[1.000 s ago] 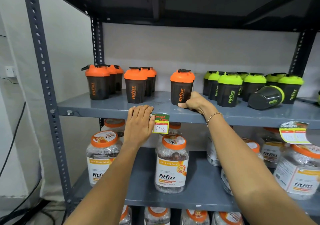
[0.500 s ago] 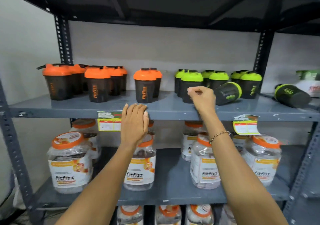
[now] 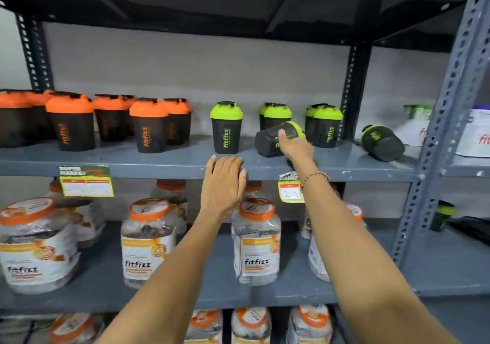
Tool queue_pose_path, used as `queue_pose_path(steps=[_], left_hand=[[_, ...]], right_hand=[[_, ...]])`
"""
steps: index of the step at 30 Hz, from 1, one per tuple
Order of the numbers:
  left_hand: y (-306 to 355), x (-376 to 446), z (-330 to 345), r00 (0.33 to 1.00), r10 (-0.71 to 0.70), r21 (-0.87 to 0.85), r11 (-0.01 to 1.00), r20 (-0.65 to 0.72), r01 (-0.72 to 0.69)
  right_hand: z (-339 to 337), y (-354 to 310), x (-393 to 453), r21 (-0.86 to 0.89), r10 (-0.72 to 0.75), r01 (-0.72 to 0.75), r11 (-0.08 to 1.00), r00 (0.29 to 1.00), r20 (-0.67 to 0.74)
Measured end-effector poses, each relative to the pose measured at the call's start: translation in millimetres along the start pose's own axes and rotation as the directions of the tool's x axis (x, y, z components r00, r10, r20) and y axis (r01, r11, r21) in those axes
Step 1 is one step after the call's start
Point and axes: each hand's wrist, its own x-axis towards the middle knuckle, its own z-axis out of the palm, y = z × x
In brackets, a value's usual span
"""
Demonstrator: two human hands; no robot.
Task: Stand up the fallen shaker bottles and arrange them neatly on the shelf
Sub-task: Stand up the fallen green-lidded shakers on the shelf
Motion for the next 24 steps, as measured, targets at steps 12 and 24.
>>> queue_pose_path(steps=[12, 24], left_hand=[[-2.2, -2.2, 1.9, 1.0, 0.015, 0.06, 0.998, 0.0, -0.015], [-8.0, -3.8, 2.0, 0.999, 0.048, 0.036, 0.998, 0.008, -0.049]], right_hand=[[4.8, -26.8, 14.8, -0.04, 0.177, -0.172, 0.984, 0.957, 0.231], [-18.7, -14.3, 4.6, -0.077, 0.101, -0.105, 0.991, 0.993, -0.057]])
